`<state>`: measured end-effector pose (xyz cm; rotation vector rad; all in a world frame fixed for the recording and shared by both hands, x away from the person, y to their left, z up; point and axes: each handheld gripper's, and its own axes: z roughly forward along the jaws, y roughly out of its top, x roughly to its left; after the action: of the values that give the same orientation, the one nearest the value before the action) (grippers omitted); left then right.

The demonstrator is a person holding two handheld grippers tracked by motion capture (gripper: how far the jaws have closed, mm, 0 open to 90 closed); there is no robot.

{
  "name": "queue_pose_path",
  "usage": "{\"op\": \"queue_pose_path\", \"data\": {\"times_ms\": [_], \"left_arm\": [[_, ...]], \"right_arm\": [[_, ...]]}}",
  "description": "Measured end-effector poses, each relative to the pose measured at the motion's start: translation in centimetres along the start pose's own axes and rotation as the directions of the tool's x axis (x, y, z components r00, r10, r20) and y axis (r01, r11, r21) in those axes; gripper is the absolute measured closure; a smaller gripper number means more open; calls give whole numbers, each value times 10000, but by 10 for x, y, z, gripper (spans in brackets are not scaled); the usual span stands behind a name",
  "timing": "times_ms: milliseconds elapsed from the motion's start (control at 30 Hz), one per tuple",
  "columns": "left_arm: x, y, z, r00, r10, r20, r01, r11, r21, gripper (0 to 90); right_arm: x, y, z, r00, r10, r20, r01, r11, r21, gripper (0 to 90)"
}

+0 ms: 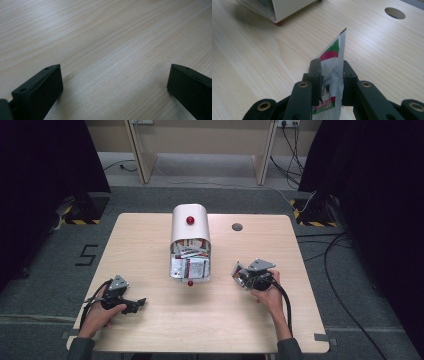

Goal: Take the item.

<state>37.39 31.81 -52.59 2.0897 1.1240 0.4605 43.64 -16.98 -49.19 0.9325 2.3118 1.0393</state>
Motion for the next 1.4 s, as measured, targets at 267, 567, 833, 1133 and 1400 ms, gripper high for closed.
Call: {"op": "queue_pose_path", "data": {"times_ms": [267,567,833,1133,1400], "left_arm": [[0,0,0,10000,-3,2,3,10000,0,0],[0,0,0,10000,-3,0,3,10000,0,0],[0,0,0,10000,-2,1,2,10000,0,0],[0,0,0,10000,-6,0,6,10000,-1,0],[0,0,0,10000,-4,0,4,10000,0,0]], "right_arm": [[-2,-3,2,9997,-6,262,0,9998,214,678],[-3,-3,2,9994,-28,345,17,9995,325,645],[-4,-3,2,9985,4,542,-27,9991,423,613],[-6,-3,1,9929,-43,1190,-34,9979,646,494],[-6,0,-6,9906,199,1356,-268,9984,493,446]]}}
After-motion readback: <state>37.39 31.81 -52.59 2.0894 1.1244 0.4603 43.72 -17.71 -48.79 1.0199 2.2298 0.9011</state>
